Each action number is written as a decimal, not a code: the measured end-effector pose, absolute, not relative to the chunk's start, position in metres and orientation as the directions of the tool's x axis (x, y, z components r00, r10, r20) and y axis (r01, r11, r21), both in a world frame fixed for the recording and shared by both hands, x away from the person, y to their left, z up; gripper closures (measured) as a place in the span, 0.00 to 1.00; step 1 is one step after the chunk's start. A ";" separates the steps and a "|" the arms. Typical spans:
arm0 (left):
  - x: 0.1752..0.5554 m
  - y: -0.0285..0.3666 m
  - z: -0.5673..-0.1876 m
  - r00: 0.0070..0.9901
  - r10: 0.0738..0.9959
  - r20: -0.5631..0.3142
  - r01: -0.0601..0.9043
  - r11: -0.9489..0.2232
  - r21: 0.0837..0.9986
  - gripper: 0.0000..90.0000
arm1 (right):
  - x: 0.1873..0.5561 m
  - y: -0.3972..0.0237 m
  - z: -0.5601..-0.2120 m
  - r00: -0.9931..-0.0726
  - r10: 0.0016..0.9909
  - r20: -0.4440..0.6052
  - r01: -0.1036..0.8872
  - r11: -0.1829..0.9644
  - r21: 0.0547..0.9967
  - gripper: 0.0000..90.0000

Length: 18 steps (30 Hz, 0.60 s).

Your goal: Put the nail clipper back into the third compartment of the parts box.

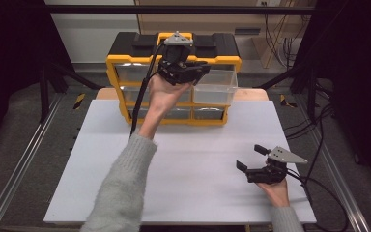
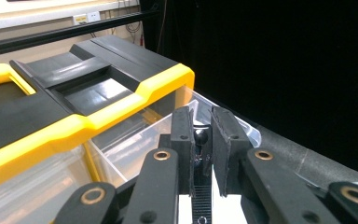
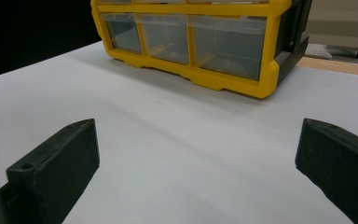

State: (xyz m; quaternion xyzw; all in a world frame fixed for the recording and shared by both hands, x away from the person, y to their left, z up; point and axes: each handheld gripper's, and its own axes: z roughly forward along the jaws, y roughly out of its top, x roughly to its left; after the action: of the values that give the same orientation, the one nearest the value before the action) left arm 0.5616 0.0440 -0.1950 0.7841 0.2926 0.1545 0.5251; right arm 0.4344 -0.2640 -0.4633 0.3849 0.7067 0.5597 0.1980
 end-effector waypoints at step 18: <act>0.580 0.036 -0.197 0.763 0.643 -0.064 0.307 -0.275 0.911 0.88 | 0.434 -0.264 -0.463 -0.627 0.765 0.150 0.322 0.078 0.944 0.00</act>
State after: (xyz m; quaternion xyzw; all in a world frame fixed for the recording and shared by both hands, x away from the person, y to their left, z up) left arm 0.5797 0.0365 -0.1969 0.7818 0.3037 0.1613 0.5201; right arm 0.4344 -0.2640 -0.4633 0.3841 0.7071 0.5597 0.1978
